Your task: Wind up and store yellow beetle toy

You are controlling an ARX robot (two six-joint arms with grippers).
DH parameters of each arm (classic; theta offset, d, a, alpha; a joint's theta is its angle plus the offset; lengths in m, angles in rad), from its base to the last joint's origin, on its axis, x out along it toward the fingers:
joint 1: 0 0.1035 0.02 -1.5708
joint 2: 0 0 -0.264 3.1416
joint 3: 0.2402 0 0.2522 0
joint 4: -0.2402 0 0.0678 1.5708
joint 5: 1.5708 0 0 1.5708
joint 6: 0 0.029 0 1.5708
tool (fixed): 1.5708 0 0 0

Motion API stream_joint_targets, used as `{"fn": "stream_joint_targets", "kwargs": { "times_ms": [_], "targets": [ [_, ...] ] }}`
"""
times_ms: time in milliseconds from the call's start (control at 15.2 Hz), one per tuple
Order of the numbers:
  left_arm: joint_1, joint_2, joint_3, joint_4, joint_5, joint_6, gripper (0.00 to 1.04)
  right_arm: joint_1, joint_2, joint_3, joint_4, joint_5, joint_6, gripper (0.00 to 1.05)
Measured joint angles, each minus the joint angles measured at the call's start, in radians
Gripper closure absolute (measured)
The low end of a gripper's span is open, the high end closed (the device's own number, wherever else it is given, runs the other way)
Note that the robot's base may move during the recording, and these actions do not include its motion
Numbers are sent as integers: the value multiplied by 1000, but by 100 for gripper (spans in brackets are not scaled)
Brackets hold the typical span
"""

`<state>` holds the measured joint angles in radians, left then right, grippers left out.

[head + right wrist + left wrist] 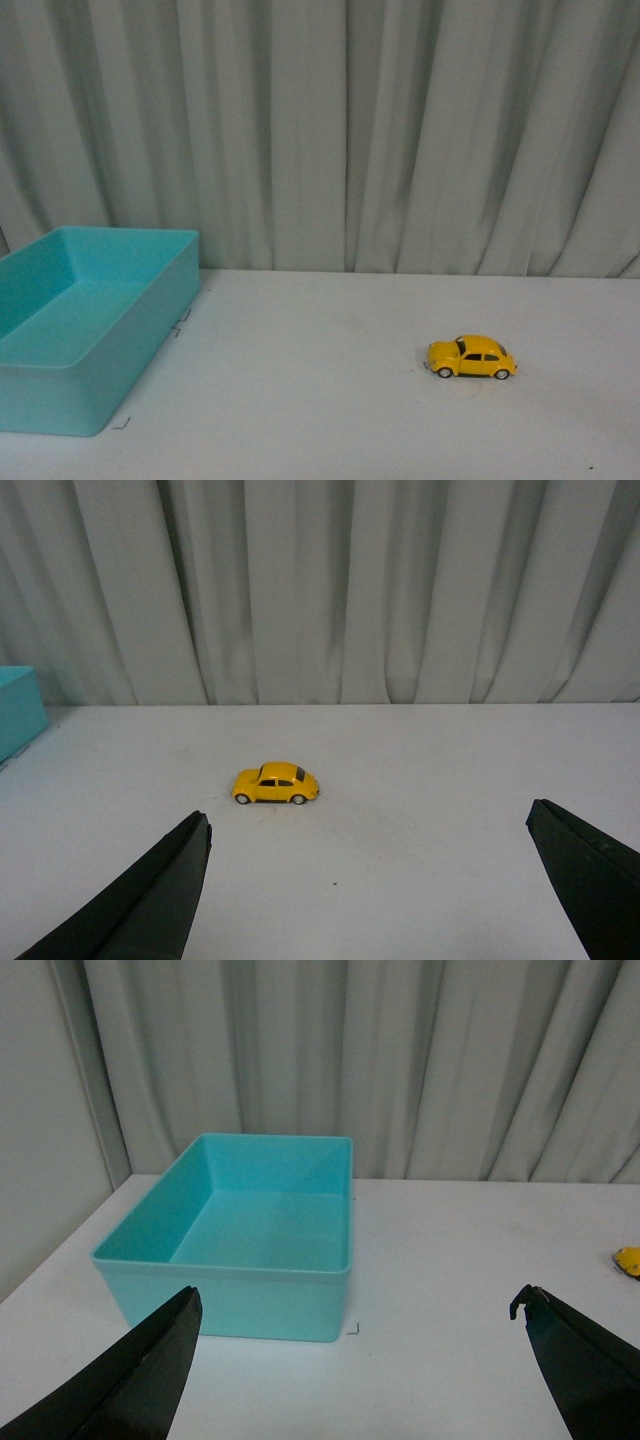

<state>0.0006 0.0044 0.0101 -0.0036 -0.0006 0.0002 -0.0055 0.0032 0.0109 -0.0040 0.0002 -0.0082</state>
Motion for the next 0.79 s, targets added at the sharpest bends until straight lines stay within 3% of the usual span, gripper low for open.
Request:
{"fn": "stream_joint_targets", "kwargs": {
  "times_ms": [790],
  "targets": [
    [0,0,0,0,0,0,7,0,0,0,0,0,0,6]
  ]
}}
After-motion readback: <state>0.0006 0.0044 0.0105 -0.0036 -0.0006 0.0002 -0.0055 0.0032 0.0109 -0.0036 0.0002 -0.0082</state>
